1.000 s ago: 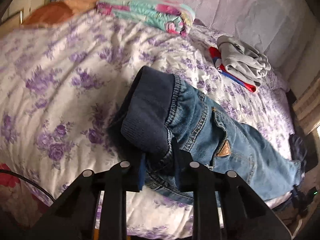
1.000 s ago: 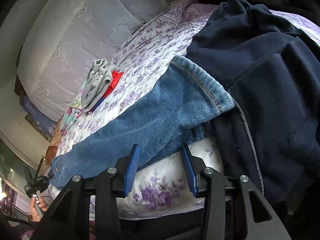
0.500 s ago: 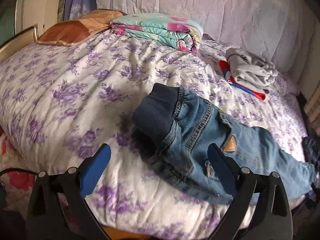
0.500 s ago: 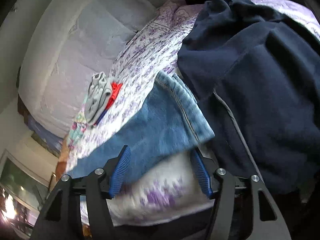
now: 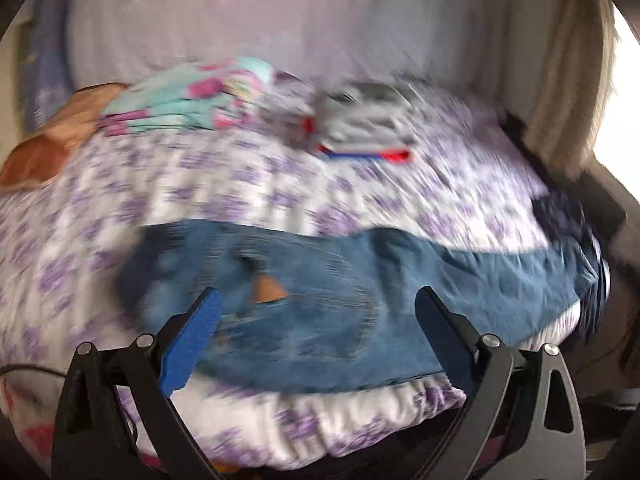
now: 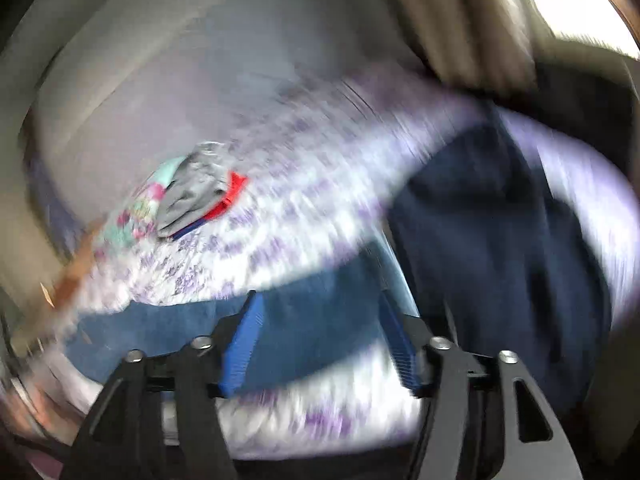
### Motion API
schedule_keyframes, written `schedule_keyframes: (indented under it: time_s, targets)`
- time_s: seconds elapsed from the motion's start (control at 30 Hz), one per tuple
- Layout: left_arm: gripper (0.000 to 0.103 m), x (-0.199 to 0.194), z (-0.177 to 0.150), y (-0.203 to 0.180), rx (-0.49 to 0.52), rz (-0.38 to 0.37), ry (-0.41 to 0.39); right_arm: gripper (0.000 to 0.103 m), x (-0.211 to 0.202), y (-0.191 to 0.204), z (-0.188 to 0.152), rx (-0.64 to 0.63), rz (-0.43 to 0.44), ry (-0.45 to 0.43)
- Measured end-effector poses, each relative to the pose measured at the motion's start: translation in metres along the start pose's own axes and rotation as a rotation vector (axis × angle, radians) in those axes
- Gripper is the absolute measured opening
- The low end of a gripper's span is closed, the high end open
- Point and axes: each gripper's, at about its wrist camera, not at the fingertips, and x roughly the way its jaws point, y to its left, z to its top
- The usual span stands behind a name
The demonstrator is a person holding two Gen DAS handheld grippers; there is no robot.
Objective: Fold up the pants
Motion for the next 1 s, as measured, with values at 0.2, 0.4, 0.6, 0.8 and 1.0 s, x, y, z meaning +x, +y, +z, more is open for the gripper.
schedule_keyframes:
  time_s: [0.2, 0.4, 0.6, 0.8, 1.0]
  targets:
    - [0.094, 0.071, -0.013, -0.013, 0.002, 0.006, 0.141, 0.074, 0.106, 0.039, 0.007, -0.384, 0.018, 0.286]
    - [0.094, 0.073, -0.023, -0.017, 0.057, 0.036, 0.123, 0.003, 0.127, 0.047, 0.008, -0.507, 0.037, 0.361]
    - [0.094, 0.071, -0.018, -0.008, 0.014, 0.02, 0.098, 0.002, 0.122, 0.043, 0.026, -0.48, 0.028, 0.295]
    - [0.095, 0.075, -0.029, -0.018, 0.086, 0.078, 0.082, 0.022, 0.112, 0.032, 0.01, -0.351, 0.062, 0.225]
    - [0.095, 0.068, -0.027, -0.009, 0.042, 0.038, 0.088, 0.062, 0.007, -0.029, -0.004, 0.087, 0.153, 0.073]
